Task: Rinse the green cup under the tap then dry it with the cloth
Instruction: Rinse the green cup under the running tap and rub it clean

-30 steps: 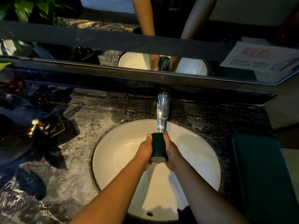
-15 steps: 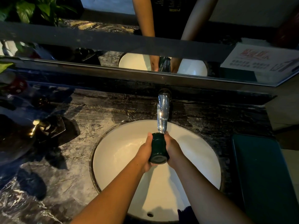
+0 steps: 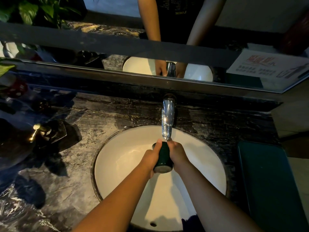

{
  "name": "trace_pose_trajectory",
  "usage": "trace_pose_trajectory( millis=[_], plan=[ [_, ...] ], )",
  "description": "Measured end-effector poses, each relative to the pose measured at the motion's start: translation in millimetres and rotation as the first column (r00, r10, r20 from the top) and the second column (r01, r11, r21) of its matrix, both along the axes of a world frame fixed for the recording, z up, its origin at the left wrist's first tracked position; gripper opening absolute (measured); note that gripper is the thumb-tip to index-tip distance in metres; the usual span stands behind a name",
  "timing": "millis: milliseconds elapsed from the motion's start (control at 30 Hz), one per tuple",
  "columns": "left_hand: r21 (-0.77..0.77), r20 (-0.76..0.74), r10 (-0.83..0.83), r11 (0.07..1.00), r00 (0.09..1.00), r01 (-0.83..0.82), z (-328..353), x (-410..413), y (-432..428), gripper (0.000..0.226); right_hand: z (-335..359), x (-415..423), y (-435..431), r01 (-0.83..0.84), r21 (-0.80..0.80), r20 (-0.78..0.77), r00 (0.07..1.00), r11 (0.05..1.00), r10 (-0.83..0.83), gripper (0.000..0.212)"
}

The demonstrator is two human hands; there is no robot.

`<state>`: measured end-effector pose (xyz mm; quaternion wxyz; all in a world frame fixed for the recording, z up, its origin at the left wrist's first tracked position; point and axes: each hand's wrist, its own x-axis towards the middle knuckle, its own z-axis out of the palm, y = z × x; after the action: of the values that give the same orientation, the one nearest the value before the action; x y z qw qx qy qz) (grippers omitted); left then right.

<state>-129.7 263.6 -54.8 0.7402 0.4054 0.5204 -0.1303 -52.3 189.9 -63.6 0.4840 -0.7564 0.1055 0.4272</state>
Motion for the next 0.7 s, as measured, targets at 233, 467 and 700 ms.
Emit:
trace_pose_trajectory(
  millis=[233,467,700],
  plan=[
    [-0.124,0.031,0.250,0.962,0.968,-0.245,0,1,1,0.058,-3,-8,2,-0.063,0.082,-0.073,0.995,0.995,0.069,0.060],
    [0.029,0.013,0.022,0.999,1.000,-0.022,4,14,5,0.070,-5,1,13,-0.143,-0.049,0.227,0.962,0.989,0.150,0.033],
    [-0.109,0.031,0.238,0.966,0.971,-0.234,1,11,8,0.058,-6,2,8,0.001,0.134,-0.017,1.000,0.991,0.001,0.031]
  ],
)
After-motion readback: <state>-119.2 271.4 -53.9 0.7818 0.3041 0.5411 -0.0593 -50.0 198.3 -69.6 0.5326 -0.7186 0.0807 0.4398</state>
